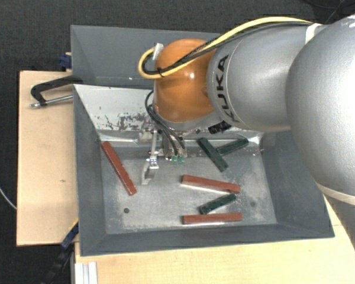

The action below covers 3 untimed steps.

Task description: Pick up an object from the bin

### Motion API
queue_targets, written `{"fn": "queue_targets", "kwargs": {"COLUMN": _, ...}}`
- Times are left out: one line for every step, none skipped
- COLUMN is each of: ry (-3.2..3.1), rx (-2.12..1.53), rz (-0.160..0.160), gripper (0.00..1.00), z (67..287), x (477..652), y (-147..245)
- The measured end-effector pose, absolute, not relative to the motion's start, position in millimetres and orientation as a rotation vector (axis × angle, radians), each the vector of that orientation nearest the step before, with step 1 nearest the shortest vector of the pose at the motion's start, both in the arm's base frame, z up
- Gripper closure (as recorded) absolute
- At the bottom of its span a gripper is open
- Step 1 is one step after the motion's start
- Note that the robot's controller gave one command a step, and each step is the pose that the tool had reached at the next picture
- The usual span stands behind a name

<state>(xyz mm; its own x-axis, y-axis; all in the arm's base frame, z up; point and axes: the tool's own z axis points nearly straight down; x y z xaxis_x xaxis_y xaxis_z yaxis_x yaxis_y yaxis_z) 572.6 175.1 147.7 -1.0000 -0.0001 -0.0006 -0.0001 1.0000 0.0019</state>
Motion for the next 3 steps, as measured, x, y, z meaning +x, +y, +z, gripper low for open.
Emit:
{"fn": "queue_targets", "kwargs": {"ry": 3.133, "rx": -0.141, "rz": 0.003, "gripper": 0.00, "z": 81, "x": 566.7, "y": 222}}
{"fn": "queue_targets", "kwargs": {"ry": 3.138, "rx": -0.058, "rz": 0.003, "gripper": 0.00, "z": 74, "x": 565.5, "y": 225}}
{"fn": "queue_targets", "kwargs": {"ry": 3.130, "rx": 0.197, "rz": 0.006, "gripper": 0.00, "z": 89, "x": 582.3, "y": 228}}
